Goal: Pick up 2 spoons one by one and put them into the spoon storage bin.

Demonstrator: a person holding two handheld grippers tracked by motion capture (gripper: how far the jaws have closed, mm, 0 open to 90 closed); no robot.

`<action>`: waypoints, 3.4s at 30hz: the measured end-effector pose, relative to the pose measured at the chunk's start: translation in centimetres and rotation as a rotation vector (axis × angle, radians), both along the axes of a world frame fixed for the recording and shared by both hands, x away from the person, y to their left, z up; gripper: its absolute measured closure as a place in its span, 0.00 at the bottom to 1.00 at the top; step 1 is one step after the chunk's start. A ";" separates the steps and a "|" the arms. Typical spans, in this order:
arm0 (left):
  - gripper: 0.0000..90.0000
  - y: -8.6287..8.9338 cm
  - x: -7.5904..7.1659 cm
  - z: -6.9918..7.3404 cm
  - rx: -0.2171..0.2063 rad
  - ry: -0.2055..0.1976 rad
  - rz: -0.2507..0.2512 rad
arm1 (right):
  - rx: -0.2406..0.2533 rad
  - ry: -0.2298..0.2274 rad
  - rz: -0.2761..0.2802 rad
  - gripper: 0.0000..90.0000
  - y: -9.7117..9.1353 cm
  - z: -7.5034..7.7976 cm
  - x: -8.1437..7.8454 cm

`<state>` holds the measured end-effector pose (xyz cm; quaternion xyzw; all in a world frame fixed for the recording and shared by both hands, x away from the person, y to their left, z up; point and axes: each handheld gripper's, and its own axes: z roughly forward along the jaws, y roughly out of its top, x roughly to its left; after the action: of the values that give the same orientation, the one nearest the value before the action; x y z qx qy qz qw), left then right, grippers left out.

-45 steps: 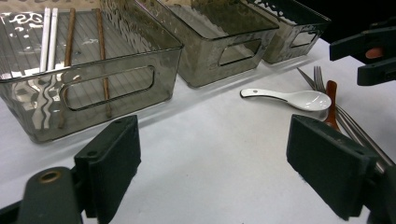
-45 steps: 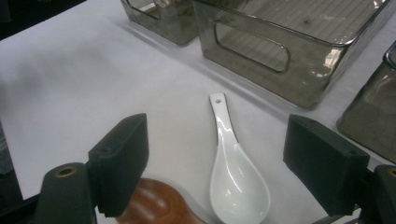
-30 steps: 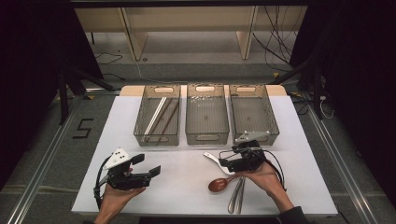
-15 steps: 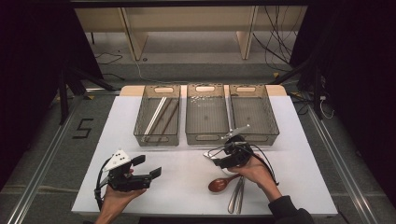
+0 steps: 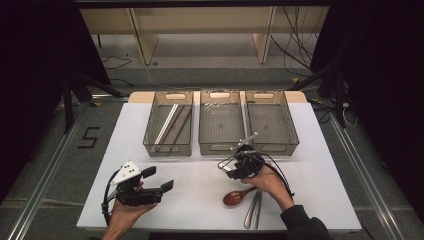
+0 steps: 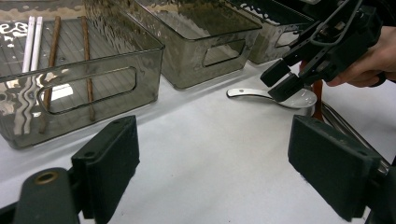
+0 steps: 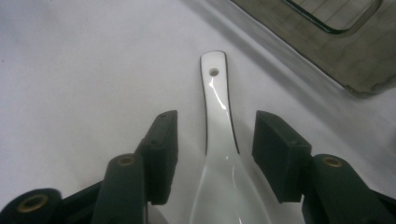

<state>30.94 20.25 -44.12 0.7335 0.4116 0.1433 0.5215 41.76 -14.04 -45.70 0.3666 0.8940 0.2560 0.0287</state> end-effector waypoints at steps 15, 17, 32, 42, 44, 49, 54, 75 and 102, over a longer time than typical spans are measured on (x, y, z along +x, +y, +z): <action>0.18 0.0 -0.1 0.0 0.001 -0.002 0.001 | -0.063 0.020 0.023 0.72 1.0 -0.5 0.5; 0.18 0.0 -0.1 0.0 0.001 -0.001 0.001 | -0.076 0.017 0.025 0.74 1.1 -0.6 0.5; 0.18 -0.1 -0.1 0.1 0.001 -0.002 0.001 | -0.174 -0.012 0.045 0.80 2.2 -0.6 0.5; 0.18 0.0 -0.1 0.1 0.006 -0.005 0.001 | -0.211 0.004 0.066 0.82 2.6 -0.4 0.8; 0.18 0.0 -0.1 0.1 0.005 -0.005 0.002 | -0.212 0.000 0.071 0.82 2.7 -0.4 0.7; 0.18 0.0 -0.2 0.1 0.005 -0.009 0.003 | -0.194 0.010 0.087 0.83 2.5 -0.1 0.7; 0.18 0.0 -0.2 0.2 0.003 -0.010 0.005 | -0.183 0.010 0.097 0.83 2.2 0.1 0.7; 0.18 0.1 -0.1 0.1 0.005 -0.007 0.004 | -0.096 -0.028 0.077 0.83 1.4 1.9 0.5; 0.18 0.1 -0.1 0.1 0.010 -0.007 0.001 | 0.005 -0.109 0.028 0.83 0.5 5.4 1.5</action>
<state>30.80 20.34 -44.00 0.7355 0.4092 0.1481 0.5193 43.26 -13.53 -40.33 0.3395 0.8955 0.2783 0.0728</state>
